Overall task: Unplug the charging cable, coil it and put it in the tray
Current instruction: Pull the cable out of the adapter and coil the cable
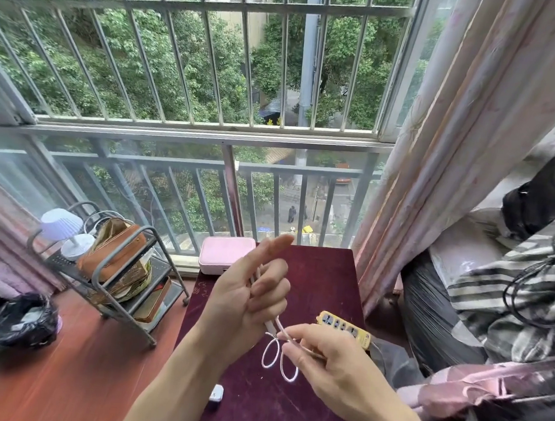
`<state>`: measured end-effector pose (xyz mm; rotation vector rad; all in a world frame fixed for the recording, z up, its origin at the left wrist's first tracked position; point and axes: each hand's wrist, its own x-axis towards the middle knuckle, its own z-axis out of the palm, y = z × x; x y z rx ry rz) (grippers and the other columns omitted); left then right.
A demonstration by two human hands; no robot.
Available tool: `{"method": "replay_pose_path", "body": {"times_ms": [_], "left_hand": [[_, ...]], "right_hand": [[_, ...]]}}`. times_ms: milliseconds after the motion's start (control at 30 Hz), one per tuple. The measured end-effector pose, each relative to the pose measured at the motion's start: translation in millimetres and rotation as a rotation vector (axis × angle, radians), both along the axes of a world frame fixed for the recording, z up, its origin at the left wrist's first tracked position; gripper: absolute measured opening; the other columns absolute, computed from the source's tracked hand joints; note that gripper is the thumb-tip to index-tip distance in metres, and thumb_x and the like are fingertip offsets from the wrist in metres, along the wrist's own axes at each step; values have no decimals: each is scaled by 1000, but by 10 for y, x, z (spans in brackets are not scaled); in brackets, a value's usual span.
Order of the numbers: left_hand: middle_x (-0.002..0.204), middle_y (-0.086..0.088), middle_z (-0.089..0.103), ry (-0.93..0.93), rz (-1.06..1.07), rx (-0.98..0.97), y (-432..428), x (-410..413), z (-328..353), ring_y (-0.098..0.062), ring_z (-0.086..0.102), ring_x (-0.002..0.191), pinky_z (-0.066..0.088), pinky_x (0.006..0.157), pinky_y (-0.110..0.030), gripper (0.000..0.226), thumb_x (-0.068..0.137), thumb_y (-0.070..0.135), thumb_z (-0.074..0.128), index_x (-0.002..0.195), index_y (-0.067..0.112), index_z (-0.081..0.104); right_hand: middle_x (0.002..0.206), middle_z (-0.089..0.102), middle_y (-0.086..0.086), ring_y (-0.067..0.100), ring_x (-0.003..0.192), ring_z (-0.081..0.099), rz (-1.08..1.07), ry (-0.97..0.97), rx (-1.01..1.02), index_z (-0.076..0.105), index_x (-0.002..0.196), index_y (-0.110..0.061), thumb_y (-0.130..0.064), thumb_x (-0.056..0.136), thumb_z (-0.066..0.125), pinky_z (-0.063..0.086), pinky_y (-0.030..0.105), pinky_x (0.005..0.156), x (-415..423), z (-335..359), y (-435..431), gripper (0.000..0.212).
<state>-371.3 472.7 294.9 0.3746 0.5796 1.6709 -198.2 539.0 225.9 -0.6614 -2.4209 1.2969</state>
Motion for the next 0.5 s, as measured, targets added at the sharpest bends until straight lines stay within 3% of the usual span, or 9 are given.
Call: {"method": "replay_pose_path", "body": {"times_ms": [67, 133, 200, 267, 333, 500], "left_hand": [[53, 4, 37, 62, 33, -50, 18, 4, -26, -4, 25, 39, 22, 32, -15, 33, 103, 27, 48, 118, 6, 69], [56, 2, 39, 118, 51, -95, 23, 19, -63, -5, 32, 40, 31, 32, -15, 35, 105, 29, 46, 123, 4, 62], [60, 0, 43, 168, 49, -139, 16, 36, -100, -7, 38, 45, 38, 34, -18, 39, 103, 31, 48, 126, 2, 59], [63, -2, 48, 218, 37, -170, 11, 56, -137, -10, 43, 48, 45, 38, -21, 43, 101, 32, 50, 129, 0, 57], [65, -4, 52, 258, 35, -191, 8, 64, -168, -11, 48, 50, 51, 45, -25, 46, 100, 32, 52, 130, -2, 56], [71, -7, 58, 325, -21, -210, -21, 57, -213, -13, 55, 56, 59, 59, -32, 44, 99, 30, 53, 128, -2, 57]], "right_hand": [[76, 66, -25, -2, 66, 61, 37, -42, 140, 74, 108, -36, -47, 99, 62, 42, 13, 60, 27, 123, -23, 19], [85, 71, -18, 0, 73, 63, 59, -59, 245, 74, 105, -35, -45, 99, 63, 53, 26, 67, 47, 230, -23, 16], [84, 68, -17, 0, 71, 58, 77, -65, 332, 74, 99, -33, -42, 100, 65, 54, 33, 68, 69, 319, -18, 13], [79, 59, -20, -2, 70, 49, 105, -70, 402, 72, 95, -33, -41, 99, 64, 53, 31, 66, 88, 432, -24, 12], [81, 61, -18, 0, 73, 54, 143, -100, 456, 72, 96, -33, -43, 98, 62, 52, 27, 66, 110, 560, -32, 14], [103, 68, -13, 7, 99, 65, 231, -191, 534, 71, 112, -36, -48, 101, 51, 53, 32, 87, 161, 859, -18, 26]]}}
